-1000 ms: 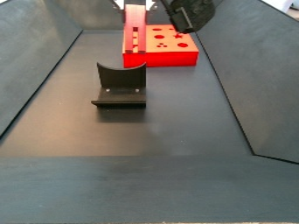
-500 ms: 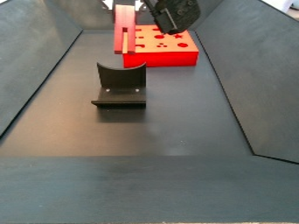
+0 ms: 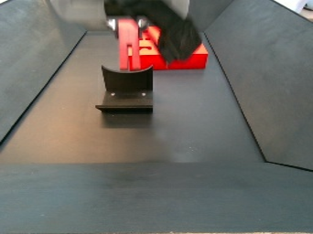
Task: Pick up the double-square object. Move up. Place the double-square object on the fixture. Regrasp the double-square object. Move to above the board. Insert the double-square object.
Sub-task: Place the double-square object on the fixture.
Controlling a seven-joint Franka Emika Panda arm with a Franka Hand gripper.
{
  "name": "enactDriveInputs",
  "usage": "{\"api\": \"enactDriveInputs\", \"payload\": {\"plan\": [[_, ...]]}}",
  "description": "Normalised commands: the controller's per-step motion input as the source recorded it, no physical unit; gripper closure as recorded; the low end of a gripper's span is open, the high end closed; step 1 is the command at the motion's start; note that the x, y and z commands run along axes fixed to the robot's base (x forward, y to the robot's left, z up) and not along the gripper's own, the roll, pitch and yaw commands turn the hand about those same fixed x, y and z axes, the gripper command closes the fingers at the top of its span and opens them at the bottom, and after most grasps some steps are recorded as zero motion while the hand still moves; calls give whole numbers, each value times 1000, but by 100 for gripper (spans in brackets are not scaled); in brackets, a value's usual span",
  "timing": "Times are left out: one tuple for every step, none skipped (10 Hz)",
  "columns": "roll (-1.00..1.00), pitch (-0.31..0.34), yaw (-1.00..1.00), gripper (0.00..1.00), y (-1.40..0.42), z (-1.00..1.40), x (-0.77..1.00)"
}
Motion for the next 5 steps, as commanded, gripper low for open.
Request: {"api": "enactDriveInputs", "payload": {"plan": [[-517,191,-193,100,138,-1000,180],[-410,168,-207,100,141,-1000,186],[-248,115,-220,100,134,-1000,193],[-189,51,-217,100,136,-1000,197],[-175,19,-202,100,127,-936,187]]}}
